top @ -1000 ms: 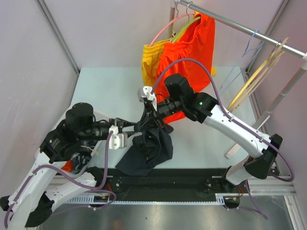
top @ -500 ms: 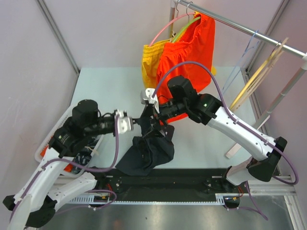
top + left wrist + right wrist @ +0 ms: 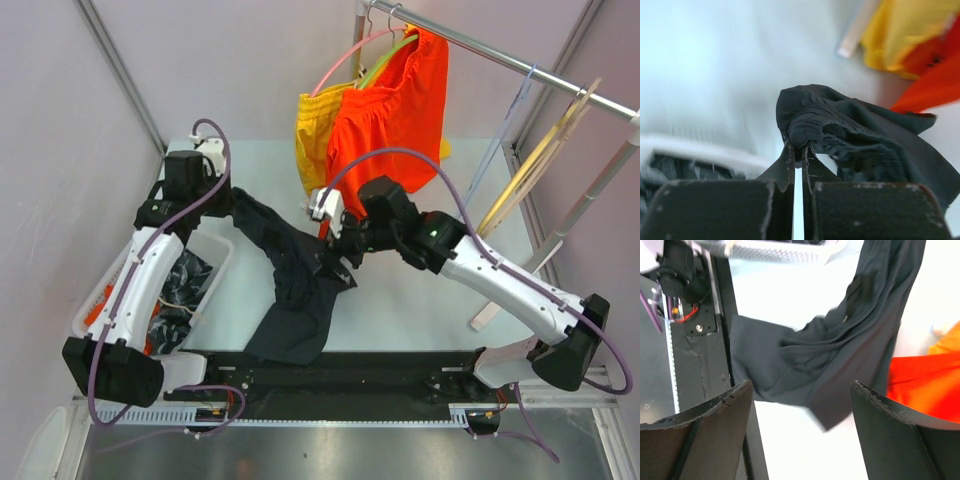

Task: Place the shorts on the hanger

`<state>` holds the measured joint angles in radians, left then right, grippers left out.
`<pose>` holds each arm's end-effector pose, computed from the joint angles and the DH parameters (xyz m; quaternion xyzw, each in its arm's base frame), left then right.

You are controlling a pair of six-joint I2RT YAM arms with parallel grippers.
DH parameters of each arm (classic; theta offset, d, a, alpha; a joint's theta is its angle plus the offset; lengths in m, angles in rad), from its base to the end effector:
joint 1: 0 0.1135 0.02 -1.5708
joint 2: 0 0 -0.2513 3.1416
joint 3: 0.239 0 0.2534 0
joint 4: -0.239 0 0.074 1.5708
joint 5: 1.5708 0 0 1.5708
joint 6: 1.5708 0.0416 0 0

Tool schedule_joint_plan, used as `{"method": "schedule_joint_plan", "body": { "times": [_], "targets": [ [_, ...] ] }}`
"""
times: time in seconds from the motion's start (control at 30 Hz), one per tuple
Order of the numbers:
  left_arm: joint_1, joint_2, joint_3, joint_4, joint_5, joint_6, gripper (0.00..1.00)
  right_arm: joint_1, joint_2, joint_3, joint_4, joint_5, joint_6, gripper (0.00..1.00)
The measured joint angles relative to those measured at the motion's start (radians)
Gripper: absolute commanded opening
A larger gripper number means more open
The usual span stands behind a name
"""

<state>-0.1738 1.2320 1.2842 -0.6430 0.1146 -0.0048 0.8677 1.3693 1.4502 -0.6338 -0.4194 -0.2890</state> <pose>0.2700 -0.0522 0.3590 0.1012 0.8755 -0.0922 0.4635 0.1846 0.2440 0.3806 -0.5518 0.6598 0.3102 0.4049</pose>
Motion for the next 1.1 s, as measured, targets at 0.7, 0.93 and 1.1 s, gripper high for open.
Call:
{"method": "schedule_joint_plan", "body": {
  "times": [0.7,0.93,1.1],
  "targets": [
    [0.02,-0.047,-0.104,-0.006,-0.242,-0.267,0.0,0.28,0.35,-0.139,0.341,0.44,0.48,0.93],
    [0.021,-0.078,-0.139,0.024,-0.231,-0.293,0.0,0.287,0.535,0.008,0.335,0.623,0.634,0.88],
    [0.024,-0.095,-0.144,0.032,-0.216,-0.303,0.0,0.281,0.625,0.084,0.311,0.707,0.685,0.56]
  ]
}}
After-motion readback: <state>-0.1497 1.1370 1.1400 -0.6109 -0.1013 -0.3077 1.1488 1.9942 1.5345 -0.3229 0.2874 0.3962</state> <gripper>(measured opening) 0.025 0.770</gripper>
